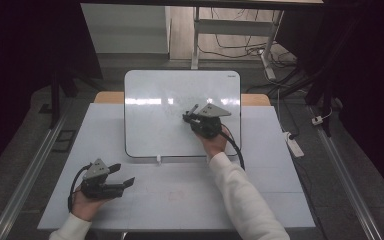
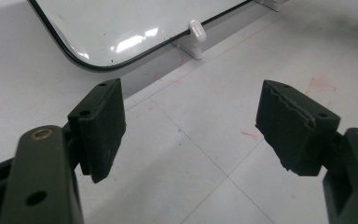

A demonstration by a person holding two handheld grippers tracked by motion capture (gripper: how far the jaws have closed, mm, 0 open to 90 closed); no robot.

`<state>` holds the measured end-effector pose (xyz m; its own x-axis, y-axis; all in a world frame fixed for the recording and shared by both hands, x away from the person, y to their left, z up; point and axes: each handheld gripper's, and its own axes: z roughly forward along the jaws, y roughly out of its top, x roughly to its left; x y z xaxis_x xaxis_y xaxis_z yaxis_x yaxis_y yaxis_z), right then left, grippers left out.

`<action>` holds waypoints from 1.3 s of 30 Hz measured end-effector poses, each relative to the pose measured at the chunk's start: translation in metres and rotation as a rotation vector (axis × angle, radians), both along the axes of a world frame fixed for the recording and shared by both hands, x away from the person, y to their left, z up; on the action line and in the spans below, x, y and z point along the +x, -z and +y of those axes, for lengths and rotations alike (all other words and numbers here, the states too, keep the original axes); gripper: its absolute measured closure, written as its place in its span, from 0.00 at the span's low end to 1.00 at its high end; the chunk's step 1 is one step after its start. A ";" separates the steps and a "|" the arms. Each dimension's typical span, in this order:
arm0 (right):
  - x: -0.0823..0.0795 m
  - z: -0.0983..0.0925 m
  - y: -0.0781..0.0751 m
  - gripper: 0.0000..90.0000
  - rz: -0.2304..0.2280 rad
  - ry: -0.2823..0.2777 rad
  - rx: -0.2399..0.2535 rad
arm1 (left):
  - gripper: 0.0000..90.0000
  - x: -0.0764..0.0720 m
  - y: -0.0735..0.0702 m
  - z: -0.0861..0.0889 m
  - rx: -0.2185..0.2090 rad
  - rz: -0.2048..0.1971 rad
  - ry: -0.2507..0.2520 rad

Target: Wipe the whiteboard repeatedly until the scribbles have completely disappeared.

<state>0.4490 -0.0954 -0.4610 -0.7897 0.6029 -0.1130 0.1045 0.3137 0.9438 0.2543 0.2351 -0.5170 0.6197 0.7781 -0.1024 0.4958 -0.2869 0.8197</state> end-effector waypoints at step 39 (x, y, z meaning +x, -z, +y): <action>-0.095 -0.083 0.002 0.86 0.256 -0.214 -0.085 | 0.31 0.001 -0.017 -0.017 -0.038 -0.087 0.036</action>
<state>0.3541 -0.1779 -0.4626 -0.9067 0.4171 0.0623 0.2575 0.4306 0.8650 0.2556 0.2176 -0.5003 0.6548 0.7519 -0.0764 0.4122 -0.2706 0.8699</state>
